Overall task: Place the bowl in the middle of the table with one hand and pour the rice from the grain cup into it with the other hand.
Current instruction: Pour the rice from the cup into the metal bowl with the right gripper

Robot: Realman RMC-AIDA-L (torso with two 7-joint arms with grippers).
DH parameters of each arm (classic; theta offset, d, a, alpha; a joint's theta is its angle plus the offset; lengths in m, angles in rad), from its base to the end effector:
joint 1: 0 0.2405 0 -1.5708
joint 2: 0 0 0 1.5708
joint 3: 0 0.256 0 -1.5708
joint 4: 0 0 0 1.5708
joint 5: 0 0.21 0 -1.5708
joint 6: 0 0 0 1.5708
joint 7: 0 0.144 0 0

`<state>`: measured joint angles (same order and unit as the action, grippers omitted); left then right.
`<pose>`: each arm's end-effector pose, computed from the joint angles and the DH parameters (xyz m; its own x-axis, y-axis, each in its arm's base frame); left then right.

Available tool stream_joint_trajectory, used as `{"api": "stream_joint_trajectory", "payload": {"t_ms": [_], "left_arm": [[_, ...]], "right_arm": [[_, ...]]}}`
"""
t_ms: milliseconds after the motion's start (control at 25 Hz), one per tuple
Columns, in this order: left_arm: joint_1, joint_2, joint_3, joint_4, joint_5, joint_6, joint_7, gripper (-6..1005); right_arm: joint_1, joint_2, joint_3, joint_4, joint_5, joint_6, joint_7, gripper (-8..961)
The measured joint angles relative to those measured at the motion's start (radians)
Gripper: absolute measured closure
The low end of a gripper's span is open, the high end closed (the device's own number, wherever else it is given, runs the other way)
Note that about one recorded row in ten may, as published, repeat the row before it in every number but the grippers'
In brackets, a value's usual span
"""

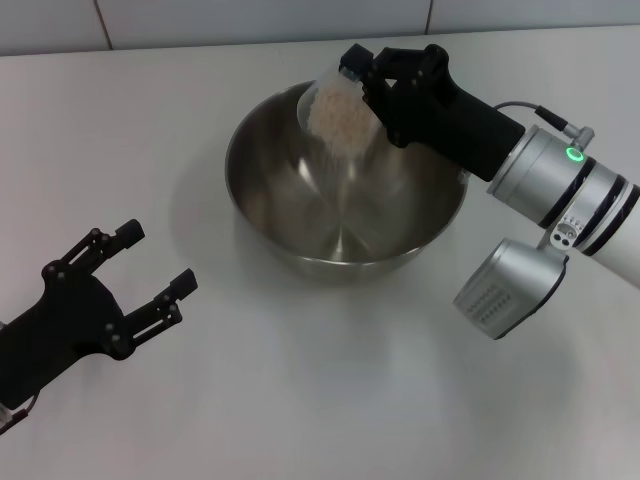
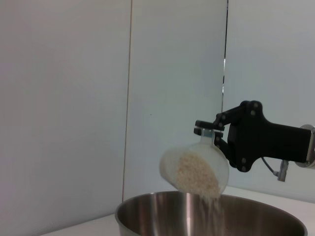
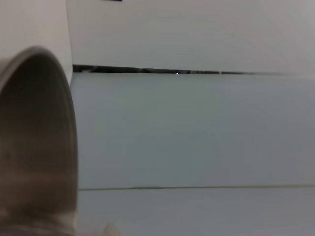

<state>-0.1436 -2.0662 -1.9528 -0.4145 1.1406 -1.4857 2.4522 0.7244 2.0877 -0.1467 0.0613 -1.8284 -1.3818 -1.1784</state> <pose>-0.3213 0.2308 -0.0256 0.7139 0.0486 0.6986 0.4862 -0.7524 -0.4445 0.2086 0.3554 -0.0627 0.4015 0.7476 0.5289 0.6626 0.1616 -0.7314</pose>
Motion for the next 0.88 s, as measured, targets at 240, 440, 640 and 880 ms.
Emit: {"api": "stream_joint_trajectory", "payload": {"t_ms": [240,440,640,880], "left_arm": [[-0.001,-0.001,0.0,0.001,0.0,0.007,0.0,159],[-0.002,-0.002,0.0,0.002,0.0,0.009,0.001,159],[-0.002,-0.002,0.0,0.002,0.001,0.009,0.001,159],[-0.002,-0.002,0.0,0.003,0.001,0.009,0.001,159]], "right_arm": [[-0.001,0.0,0.003,0.025,0.0,-0.007,-0.194,938],[0.006,0.0,-0.004,0.029,-0.007,-0.002,-0.286,937],[0.006,0.0,-0.011,0.027,-0.023,-0.002,-0.352,937],[0.005,0.0,-0.013,0.027,-0.057,0.003,-0.467,938]]}}
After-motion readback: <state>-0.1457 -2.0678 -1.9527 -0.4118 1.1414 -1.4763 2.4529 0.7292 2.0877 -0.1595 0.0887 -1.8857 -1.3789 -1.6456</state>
